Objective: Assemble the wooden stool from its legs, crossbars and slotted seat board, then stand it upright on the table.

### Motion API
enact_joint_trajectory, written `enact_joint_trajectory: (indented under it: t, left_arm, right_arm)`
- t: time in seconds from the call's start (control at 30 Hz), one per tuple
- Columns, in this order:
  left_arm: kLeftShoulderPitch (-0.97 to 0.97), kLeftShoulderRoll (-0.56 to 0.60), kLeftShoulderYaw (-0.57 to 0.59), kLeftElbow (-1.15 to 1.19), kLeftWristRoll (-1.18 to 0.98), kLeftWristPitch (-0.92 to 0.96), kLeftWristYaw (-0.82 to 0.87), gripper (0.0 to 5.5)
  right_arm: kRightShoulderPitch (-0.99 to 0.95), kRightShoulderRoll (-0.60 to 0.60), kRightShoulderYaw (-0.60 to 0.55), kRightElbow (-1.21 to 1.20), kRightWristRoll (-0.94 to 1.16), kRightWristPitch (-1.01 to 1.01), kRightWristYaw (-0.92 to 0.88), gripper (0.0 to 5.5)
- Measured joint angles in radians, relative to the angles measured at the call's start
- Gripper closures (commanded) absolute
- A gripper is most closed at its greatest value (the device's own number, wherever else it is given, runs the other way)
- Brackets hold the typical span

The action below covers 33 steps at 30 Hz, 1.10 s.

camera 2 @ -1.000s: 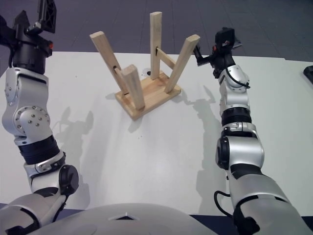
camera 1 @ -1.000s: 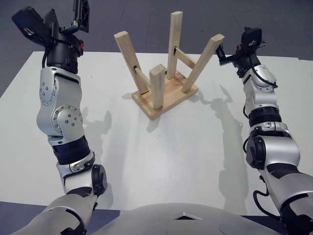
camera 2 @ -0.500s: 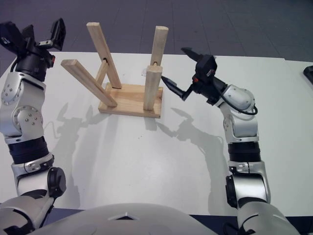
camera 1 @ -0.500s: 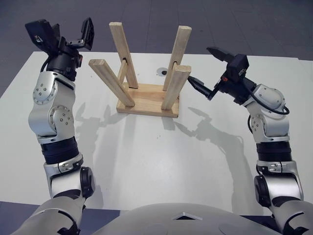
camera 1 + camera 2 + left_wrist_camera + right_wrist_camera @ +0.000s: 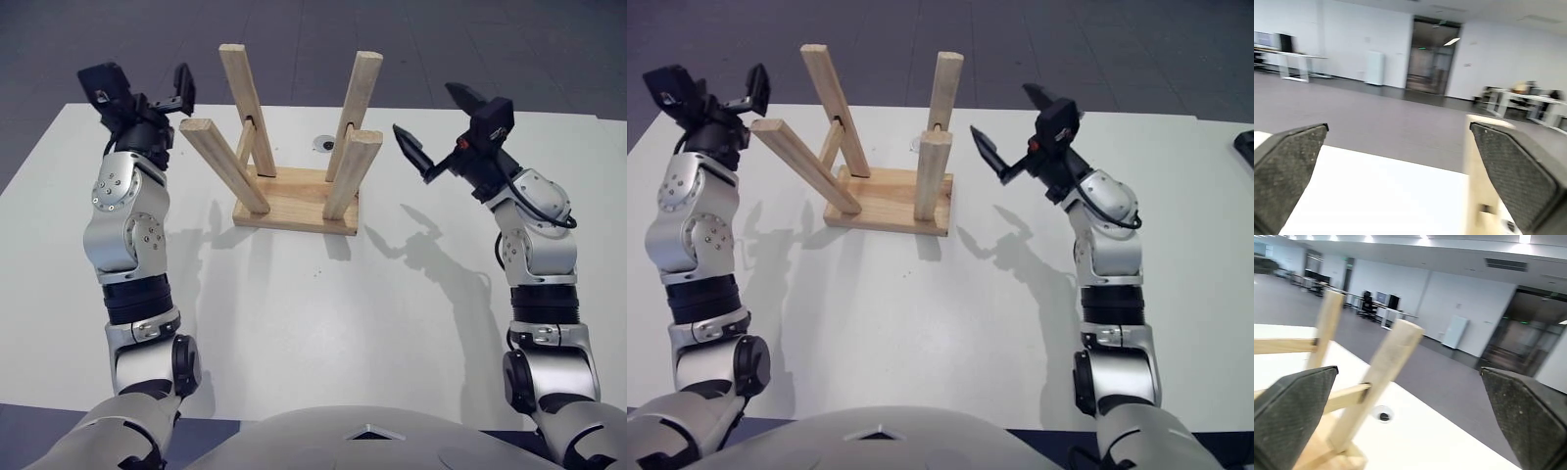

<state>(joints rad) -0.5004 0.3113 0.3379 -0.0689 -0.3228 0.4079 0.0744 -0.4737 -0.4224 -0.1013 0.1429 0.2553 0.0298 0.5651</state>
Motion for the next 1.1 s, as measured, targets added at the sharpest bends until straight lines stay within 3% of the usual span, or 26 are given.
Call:
enact_joint_trajectory:
  t: [0.1,0.27,0.43,1.1]
  left_arm:
    - [0.01,0.031,-0.018,0.003,0.065,-0.013,-0.002,0.1]
    - [0.024,0.023,-0.278,0.093,0.167,-0.004,-0.169,0.1]
    - [0.042,-0.038,-0.416,0.09,0.209,-0.001,-0.244,0.1]
    - [-0.012,-0.197,-0.392,0.092,0.222,-0.042,-0.21,0.1]
  right_arm:
    - [-0.002,0.013,-0.006,0.034,-0.033,-0.003,-0.055,0.12]
    - [0.006,0.051,0.014,0.025,-0.035,-0.006,-0.068,0.12]
    - [0.02,0.067,0.025,-0.016,-0.034,0.008,-0.071,0.12]
    - [0.091,0.07,0.002,-0.182,-0.019,0.089,-0.108,0.12]
